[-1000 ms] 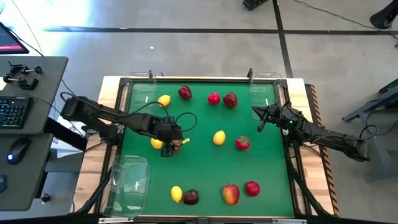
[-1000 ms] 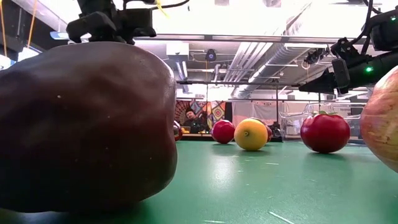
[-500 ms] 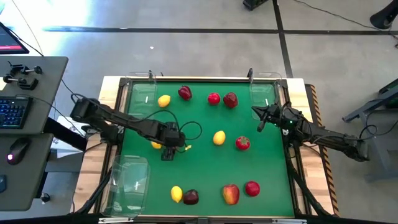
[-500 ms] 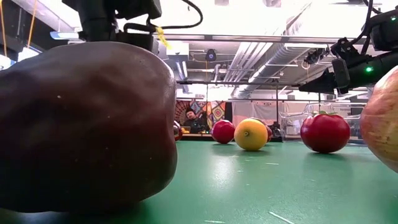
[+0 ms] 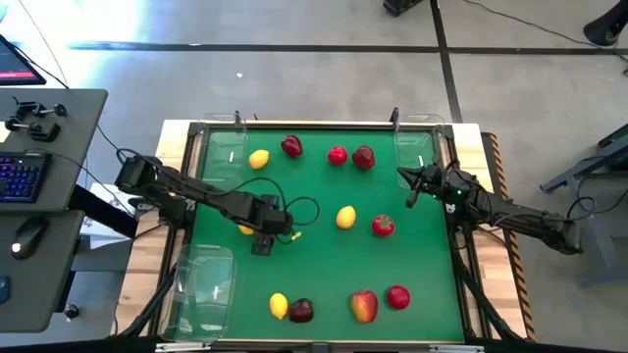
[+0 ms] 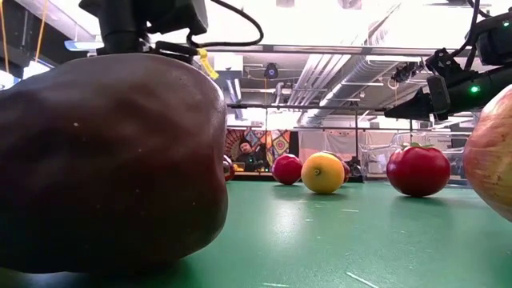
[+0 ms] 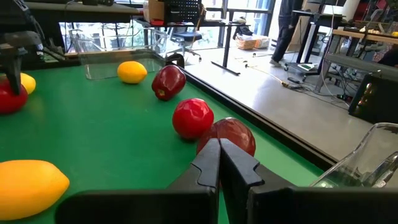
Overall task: Sort produce into baskets
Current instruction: Put the tomato into the top left bin
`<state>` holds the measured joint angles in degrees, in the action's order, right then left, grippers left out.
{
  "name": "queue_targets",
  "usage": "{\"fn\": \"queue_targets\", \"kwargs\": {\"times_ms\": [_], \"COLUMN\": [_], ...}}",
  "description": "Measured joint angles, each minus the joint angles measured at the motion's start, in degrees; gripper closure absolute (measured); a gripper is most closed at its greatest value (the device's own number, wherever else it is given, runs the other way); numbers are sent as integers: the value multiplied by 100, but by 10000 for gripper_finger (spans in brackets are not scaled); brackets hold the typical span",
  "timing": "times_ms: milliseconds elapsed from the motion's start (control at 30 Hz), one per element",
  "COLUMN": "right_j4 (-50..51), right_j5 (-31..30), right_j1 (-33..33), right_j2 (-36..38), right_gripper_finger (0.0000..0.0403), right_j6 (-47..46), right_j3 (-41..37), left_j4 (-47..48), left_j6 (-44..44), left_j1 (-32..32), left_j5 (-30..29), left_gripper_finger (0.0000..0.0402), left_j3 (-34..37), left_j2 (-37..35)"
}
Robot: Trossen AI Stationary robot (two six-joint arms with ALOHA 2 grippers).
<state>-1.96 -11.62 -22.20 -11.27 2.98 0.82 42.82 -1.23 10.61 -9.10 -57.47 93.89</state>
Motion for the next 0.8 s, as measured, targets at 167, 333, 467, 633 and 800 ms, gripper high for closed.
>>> {"fn": "queue_targets", "kwargs": {"times_ms": [167,333,467,633,800], "right_j4": [1,0,1,0,2], "right_j5": [0,0,0,0,0], "right_j1": [-2,0,-2,0,0], "right_j2": [0,0,0,0,0], "right_gripper_finger": [402,402,402,402,402], "right_j6": [-2,0,0,0,-2], "right_j3": [0,-2,-1,0,-1], "left_j4": [325,505,603,979,1672], "left_j6": [-14,-10,47,-179,-451], "left_j1": [0,0,0,-4,13], "left_j5": [0,-14,-45,-163,-501], "left_gripper_finger": [112,112,112,114,144], "left_j3": [-45,-310,-610,-996,-1258], "left_j2": [0,-2,-4,-4,-6]}}
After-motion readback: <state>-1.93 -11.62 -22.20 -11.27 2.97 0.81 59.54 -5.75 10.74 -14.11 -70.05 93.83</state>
